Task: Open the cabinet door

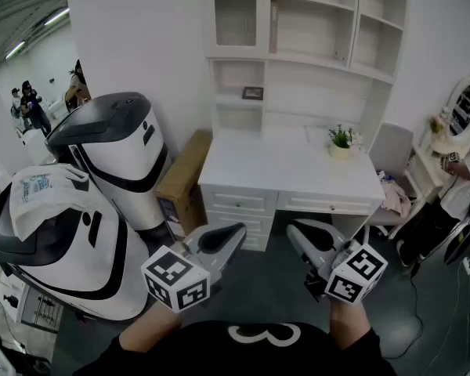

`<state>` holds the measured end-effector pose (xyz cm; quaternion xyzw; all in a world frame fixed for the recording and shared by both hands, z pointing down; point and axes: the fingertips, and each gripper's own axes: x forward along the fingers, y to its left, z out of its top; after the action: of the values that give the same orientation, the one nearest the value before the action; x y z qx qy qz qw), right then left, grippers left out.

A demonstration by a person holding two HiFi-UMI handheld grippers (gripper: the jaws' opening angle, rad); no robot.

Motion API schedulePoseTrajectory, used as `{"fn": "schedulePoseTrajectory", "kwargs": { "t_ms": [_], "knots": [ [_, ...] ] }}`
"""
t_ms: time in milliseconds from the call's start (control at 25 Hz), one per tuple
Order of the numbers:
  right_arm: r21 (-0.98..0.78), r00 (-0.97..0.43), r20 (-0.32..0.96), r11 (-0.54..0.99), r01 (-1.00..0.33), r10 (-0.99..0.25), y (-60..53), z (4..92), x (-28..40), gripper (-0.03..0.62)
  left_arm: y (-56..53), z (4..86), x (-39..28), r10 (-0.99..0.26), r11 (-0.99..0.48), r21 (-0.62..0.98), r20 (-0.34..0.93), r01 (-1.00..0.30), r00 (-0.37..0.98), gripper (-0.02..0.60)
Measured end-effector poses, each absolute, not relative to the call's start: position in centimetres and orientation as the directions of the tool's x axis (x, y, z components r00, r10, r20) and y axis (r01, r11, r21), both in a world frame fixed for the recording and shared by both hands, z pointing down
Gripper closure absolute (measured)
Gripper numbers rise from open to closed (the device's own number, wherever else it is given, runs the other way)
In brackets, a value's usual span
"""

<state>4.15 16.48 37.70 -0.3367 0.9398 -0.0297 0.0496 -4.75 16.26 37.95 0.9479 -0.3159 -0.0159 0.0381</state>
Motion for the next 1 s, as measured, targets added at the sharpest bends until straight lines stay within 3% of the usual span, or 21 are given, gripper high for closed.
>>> {"fn": "schedulePoseTrajectory", "kwargs": {
  "t_ms": [680,1000],
  "knots": [
    [-0.118,-0.76,-0.111,0.768,-0.629,-0.64,10.8,37.2,10.5,0.594,10.2,38.0,0.8,-0.616,-0.786,0.058,0.006,-0.615,0.788,0.571],
    [-0.038,-0.784,-0.044,0.785,-0.618,-0.619,7.9,38.3,11.8,0.594,7.5,38.5,2.2,-0.642,-0.766,0.042,-0.01,-0.641,0.766,0.571]
  ]
}}
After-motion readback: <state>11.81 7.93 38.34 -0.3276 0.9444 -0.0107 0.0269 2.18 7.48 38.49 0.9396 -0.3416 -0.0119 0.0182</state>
